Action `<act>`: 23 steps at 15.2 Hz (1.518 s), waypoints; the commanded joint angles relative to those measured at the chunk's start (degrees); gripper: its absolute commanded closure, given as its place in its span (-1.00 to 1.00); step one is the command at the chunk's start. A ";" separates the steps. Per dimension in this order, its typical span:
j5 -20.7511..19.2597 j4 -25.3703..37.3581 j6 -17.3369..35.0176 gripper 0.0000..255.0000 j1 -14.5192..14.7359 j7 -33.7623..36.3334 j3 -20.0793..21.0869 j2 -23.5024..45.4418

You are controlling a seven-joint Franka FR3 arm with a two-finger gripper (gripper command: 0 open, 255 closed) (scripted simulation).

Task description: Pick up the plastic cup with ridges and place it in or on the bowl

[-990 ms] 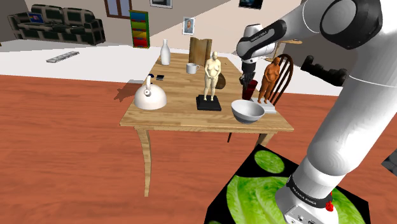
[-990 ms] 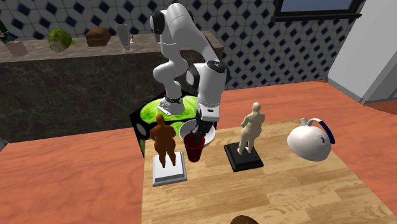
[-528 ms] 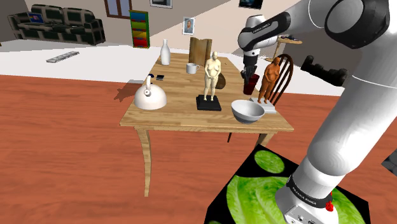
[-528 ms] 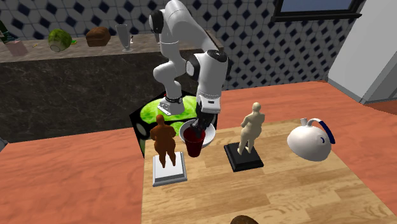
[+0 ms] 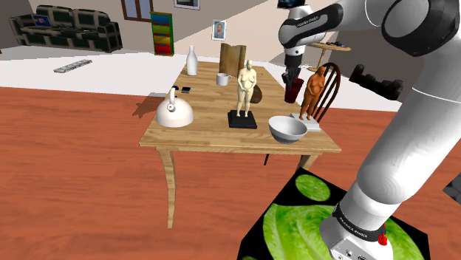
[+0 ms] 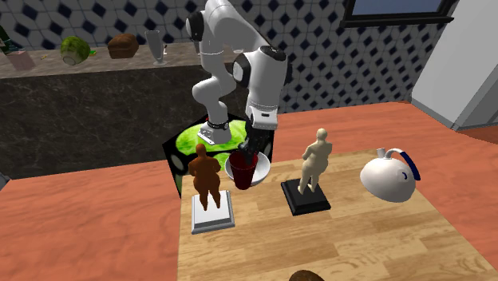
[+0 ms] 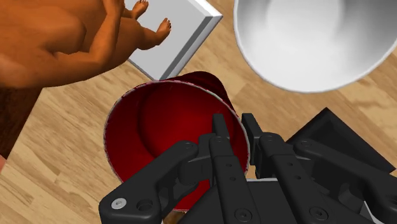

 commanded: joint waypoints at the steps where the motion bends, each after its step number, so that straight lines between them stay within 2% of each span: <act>1: 0.05 0.81 -0.83 1.00 0.03 -0.12 0.03 -0.02; 7: -4.33 -11.37 -2.89 1.00 1.93 6.17 3.03 -13.62; 13: -5.97 -20.96 -7.26 1.00 2.77 11.67 7.41 -26.42; 23: -6.82 -27.74 0.45 1.00 2.45 13.06 6.62 -25.39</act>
